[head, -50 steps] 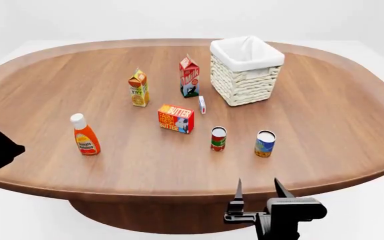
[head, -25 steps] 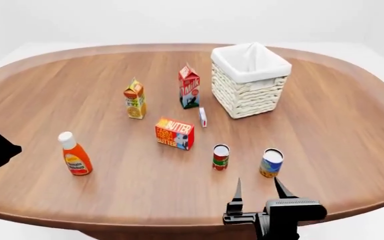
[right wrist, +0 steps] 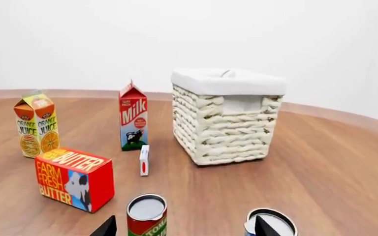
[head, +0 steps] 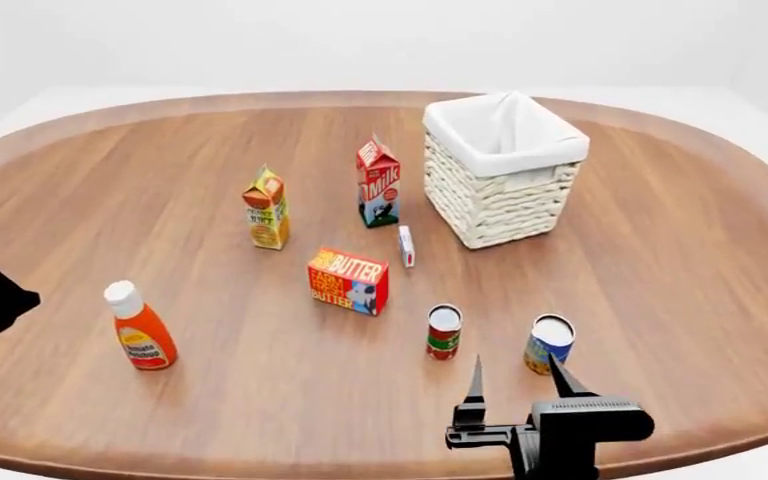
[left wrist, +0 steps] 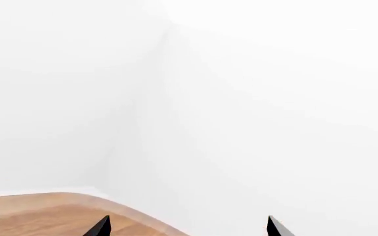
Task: Pick up the cream cheese box and the butter, and put them in the basket.
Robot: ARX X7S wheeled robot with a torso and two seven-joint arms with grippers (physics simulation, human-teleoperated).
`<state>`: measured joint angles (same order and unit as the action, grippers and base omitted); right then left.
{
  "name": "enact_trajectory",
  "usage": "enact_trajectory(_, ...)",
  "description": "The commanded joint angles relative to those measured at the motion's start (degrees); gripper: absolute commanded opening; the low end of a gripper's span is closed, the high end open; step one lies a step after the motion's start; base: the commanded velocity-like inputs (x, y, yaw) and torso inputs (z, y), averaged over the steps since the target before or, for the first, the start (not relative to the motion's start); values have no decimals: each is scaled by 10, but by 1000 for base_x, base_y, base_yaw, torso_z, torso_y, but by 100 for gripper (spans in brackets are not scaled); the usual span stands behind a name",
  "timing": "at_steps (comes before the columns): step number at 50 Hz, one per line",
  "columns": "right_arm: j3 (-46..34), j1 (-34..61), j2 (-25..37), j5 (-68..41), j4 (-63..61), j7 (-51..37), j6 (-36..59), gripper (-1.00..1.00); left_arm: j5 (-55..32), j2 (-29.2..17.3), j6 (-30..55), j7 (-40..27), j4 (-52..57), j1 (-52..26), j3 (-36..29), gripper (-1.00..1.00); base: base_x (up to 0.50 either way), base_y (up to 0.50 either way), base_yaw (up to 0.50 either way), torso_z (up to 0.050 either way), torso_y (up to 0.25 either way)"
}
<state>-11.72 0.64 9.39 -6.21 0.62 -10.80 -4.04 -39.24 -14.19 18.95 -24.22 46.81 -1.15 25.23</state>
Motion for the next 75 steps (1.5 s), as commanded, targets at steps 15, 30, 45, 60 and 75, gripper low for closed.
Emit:
enact_trajectory(15,-9,1,7,-6,2,-7,-9,100,-2,-6,-5,-5,-3,2,-6,100,189,0,0,0,0)
enact_trajectory(30,-13,1,11,-8,1,-14,-14,100,-5,-9,-10,-8,-4,4,-7,100,220,0,0,0,0)
enact_trajectory(45,-22,1,16,-1,-6,-20,-16,100,-6,-12,-13,-12,-4,6,-9,100,221,0,0,0,0)
enact_trajectory(60,-27,1,18,-6,-3,-23,-17,100,-8,-16,-17,-14,-7,6,-10,100,223,0,0,0,1)
enact_trajectory(75,-30,2,22,-12,-1,-26,-18,100,-15,-22,-17,-21,-1,8,-8,100,221,0,0,0,0)
